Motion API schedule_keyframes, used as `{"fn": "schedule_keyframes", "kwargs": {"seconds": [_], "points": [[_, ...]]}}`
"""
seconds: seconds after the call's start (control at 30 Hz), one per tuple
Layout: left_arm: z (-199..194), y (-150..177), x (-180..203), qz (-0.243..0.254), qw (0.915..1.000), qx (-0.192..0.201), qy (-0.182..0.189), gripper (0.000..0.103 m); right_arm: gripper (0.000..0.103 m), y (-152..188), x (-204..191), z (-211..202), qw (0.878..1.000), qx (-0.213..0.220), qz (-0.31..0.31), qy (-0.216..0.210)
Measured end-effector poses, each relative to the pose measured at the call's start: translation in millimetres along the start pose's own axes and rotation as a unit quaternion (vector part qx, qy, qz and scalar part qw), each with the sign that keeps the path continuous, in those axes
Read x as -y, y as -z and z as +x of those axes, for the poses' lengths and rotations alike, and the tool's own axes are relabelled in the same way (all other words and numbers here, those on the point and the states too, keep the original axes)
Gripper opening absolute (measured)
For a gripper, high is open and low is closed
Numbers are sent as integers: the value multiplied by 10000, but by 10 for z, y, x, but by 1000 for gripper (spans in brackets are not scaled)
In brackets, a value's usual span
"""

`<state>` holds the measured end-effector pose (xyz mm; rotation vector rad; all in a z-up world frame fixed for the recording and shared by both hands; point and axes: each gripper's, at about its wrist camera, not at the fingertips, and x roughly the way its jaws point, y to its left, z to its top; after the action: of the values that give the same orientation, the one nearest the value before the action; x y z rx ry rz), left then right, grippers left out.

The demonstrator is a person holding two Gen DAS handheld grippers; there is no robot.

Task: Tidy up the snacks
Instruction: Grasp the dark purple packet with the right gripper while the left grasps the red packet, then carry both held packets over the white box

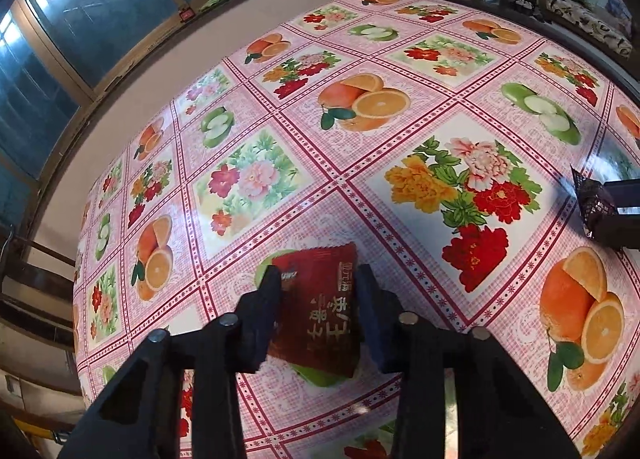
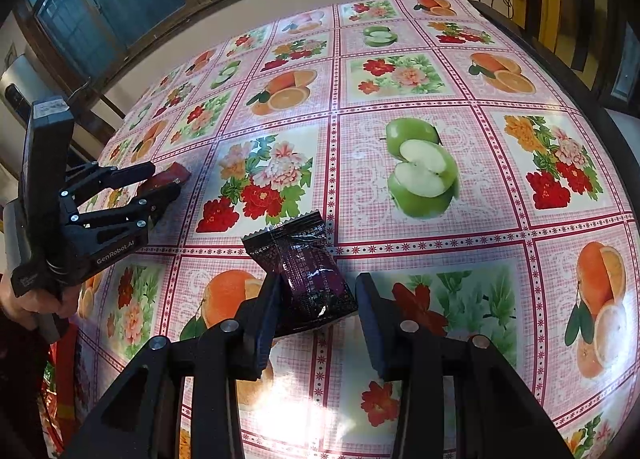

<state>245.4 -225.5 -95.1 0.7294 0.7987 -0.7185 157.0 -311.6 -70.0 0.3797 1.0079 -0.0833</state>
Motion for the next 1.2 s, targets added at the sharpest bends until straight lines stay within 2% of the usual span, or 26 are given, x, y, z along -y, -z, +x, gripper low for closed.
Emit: {"fn": "schedule_keyframes", "kwargs": {"seconds": [0.13,0.27,0.47,0.53,0.6,0.73,0.83,0.97,1.1,1.2], "points": [[-39,28,43,-285,9996,-34,-44,31,41,-4,9,2,10000,11,-49,2],[-171,193,164,-515,9985,-163,-48,31,41,-13,49,-5,10000,30,-34,12],[-568,747,223,-1258,9915,-343,-1,31,41,-8,95,-19,10000,88,-17,-23],[-750,963,272,-1568,9871,-271,179,31,41,3,118,-29,9999,132,-4,-65],[-938,1142,373,-1651,9858,-141,265,31,41,28,145,-48,9997,190,50,-117],[-1176,1449,566,-1793,9832,-117,323,31,41,207,171,-158,9993,265,205,-148],[-1350,1649,637,-1937,9797,142,500,31,41,471,231,-316,9977,213,418,-491],[-1558,1861,679,-2031,9758,443,681,31,41,889,366,-569,9884,125,793,-1288],[-1774,2057,661,-2246,9689,733,732,31,41,1214,332,-789,9821,243,790,-1695],[-1952,2185,653,-2315,9663,927,635,31,41,1399,177,-885,9810,293,618,-1818]]}}
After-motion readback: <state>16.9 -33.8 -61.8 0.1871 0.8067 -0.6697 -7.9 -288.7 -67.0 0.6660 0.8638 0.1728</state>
